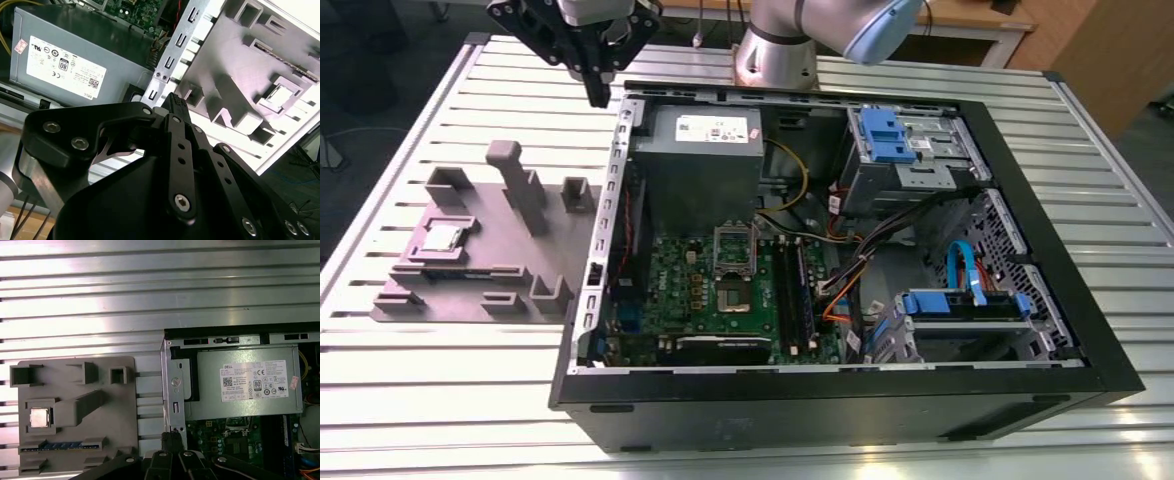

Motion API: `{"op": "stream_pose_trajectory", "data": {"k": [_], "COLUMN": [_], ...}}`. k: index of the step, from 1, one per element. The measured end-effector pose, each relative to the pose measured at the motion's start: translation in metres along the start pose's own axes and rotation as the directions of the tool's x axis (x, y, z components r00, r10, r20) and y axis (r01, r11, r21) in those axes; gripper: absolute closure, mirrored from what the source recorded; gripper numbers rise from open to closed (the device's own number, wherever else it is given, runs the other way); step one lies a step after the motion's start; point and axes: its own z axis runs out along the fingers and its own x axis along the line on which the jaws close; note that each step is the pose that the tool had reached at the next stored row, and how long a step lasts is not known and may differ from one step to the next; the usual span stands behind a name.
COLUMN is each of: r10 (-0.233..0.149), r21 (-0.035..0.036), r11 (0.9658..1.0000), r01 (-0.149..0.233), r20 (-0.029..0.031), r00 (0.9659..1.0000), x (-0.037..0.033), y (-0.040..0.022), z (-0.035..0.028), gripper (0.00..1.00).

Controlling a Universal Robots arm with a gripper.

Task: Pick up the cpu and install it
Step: 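Reach for the cpu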

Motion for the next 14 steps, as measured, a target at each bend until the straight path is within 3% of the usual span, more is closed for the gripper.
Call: {"op": "stream_pose_trajectory", "data": {"k": [14], "r10": [0.000], "r21": [0.0000], "r11": [1.0000], "r01": [0.000], "r20": [0.0001], "r00": [1.0000], "x": [0.0056], "y": [-0.0004], "z": [0.0001], "gripper": [0.90]}}
